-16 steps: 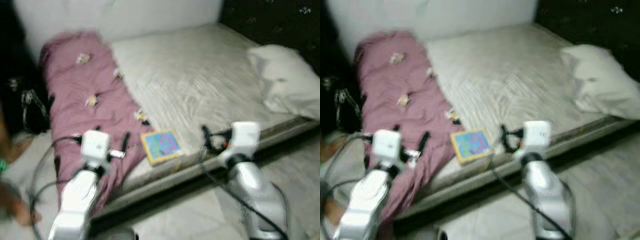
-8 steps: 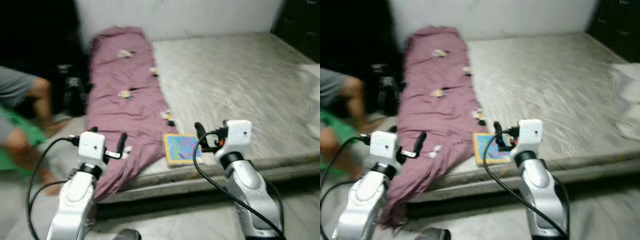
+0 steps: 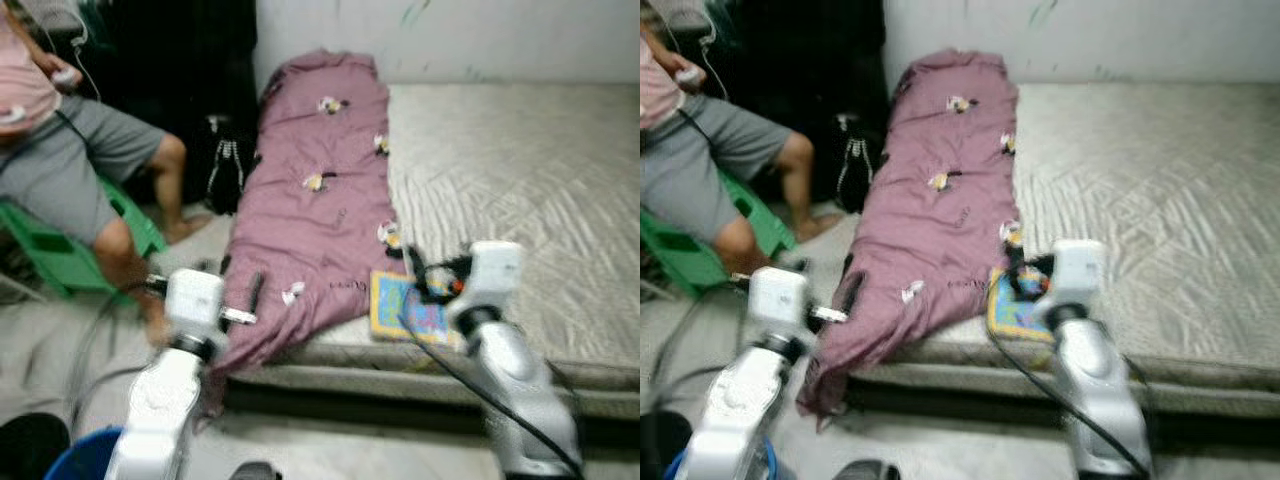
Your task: Clean up the room
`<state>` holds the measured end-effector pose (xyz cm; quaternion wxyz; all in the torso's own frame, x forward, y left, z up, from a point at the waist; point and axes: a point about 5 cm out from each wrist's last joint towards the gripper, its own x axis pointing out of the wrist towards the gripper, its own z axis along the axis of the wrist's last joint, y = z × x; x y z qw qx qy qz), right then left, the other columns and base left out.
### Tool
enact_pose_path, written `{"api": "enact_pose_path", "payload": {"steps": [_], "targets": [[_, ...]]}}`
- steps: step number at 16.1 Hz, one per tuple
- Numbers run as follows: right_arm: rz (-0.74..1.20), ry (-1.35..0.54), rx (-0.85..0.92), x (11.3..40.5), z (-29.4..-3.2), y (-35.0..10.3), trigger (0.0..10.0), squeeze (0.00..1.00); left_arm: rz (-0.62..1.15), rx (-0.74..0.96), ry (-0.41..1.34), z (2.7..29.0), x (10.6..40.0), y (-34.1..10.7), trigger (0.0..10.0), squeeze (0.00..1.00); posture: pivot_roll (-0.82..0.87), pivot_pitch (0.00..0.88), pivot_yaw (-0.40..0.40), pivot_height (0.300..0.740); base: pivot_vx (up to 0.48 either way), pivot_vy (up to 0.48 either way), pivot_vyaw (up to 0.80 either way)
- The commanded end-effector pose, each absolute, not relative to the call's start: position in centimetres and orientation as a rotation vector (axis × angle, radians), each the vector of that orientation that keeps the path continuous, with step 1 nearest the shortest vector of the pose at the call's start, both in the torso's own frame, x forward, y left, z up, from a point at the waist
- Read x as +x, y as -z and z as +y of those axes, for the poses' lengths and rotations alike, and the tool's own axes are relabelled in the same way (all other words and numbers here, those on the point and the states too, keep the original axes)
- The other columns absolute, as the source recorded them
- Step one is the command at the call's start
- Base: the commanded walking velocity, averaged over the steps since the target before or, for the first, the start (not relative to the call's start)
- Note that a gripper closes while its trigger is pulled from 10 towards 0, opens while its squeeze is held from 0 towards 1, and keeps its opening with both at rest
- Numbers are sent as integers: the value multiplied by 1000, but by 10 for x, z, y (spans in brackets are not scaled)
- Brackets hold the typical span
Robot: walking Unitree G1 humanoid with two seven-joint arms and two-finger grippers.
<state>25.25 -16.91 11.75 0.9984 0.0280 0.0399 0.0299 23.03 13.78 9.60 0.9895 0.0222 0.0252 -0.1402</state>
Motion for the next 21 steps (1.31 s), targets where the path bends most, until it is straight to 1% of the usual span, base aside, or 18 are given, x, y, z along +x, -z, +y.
{"api": "enact_pose_path", "payload": {"steps": [1,11,15,18,20,21], "targets": [[72,-76,73,254,-162,-118,10000,0,38,56,276,145,231,-100,10000,0,-19,0,4,740,244,0,0],[71,-56,70,256,-163,-116,10000,0,40,44,301,143,232,-99,10000,0,-19,0,4,740,291,0,0],[76,-49,72,257,-163,-114,10000,0,37,50,292,142,233,-99,10000,0,-21,0,5,740,0,0,0],[62,-10,73,261,-167,-111,10000,0,29,56,250,143,240,-98,10000,0,-20,0,47,740,0,0,0],[43,42,65,264,-171,-111,10000,0,20,74,279,137,252,-99,10000,0,-55,0,83,740,0,0,0],[44,56,61,264,-171,-110,10000,0,19,79,294,135,255,-99,10000,0,-69,0,90,740,0,0,0]]}}
